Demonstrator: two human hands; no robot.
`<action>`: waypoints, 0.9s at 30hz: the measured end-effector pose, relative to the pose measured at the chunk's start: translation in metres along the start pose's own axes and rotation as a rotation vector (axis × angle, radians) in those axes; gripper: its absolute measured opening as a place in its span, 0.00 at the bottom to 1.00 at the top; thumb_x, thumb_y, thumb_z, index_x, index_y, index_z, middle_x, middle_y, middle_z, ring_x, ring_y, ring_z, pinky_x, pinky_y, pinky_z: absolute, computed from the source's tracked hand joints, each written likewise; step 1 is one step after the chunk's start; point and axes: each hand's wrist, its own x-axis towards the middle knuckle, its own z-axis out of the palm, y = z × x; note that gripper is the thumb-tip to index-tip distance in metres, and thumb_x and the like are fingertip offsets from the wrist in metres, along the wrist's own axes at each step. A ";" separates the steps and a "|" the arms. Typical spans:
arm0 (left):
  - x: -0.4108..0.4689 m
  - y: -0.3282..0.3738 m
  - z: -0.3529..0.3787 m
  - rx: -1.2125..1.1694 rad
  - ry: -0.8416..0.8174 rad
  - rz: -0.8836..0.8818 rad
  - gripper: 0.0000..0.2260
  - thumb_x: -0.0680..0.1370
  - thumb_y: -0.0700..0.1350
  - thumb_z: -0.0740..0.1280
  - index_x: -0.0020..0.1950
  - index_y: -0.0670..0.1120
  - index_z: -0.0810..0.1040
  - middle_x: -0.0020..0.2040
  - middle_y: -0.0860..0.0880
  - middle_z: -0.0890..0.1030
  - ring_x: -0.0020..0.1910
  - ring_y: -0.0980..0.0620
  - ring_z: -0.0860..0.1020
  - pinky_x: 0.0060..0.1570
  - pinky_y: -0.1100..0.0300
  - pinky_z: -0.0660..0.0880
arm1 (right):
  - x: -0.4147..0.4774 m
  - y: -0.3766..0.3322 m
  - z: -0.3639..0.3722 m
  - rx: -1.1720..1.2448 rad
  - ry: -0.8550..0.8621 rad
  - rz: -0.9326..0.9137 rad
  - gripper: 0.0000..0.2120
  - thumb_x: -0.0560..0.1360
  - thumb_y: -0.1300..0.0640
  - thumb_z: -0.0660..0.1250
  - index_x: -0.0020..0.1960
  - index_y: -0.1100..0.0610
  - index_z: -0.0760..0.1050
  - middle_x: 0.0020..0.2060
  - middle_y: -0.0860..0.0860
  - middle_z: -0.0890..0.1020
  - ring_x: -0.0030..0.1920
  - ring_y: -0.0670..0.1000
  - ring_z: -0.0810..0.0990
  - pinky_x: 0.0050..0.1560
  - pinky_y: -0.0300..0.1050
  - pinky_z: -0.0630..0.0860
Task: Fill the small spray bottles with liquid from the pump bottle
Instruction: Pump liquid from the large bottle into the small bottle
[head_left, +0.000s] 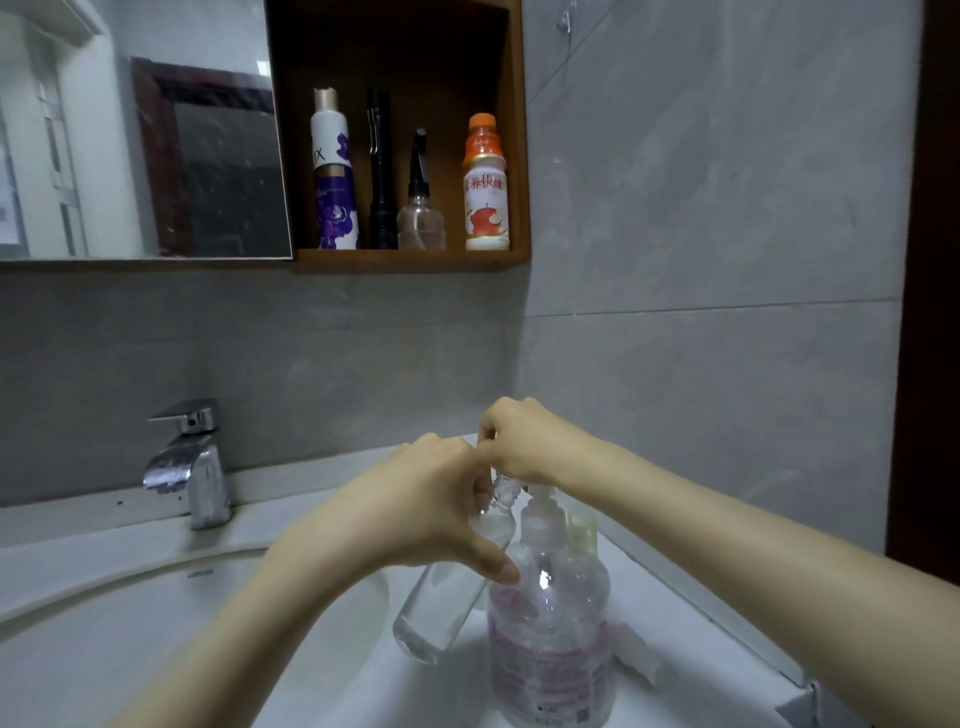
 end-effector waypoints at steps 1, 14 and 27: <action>0.000 0.000 0.000 -0.005 -0.001 -0.002 0.24 0.63 0.58 0.76 0.47 0.42 0.77 0.47 0.46 0.81 0.41 0.50 0.74 0.38 0.55 0.69 | -0.001 0.001 -0.001 0.030 0.019 -0.010 0.04 0.73 0.60 0.60 0.42 0.56 0.74 0.46 0.58 0.79 0.46 0.61 0.79 0.48 0.51 0.77; 0.002 -0.003 -0.011 0.033 0.023 -0.007 0.24 0.63 0.60 0.76 0.47 0.43 0.77 0.46 0.47 0.81 0.42 0.51 0.74 0.41 0.54 0.71 | 0.002 -0.005 -0.013 0.114 0.073 -0.052 0.10 0.73 0.60 0.58 0.33 0.54 0.70 0.41 0.58 0.79 0.44 0.61 0.79 0.46 0.49 0.79; 0.003 0.001 -0.001 0.024 -0.020 0.010 0.23 0.63 0.59 0.76 0.47 0.44 0.77 0.45 0.47 0.81 0.43 0.51 0.75 0.41 0.55 0.72 | 0.002 0.000 0.000 -0.030 -0.102 0.040 0.03 0.75 0.59 0.62 0.46 0.58 0.73 0.43 0.57 0.77 0.37 0.58 0.77 0.34 0.43 0.72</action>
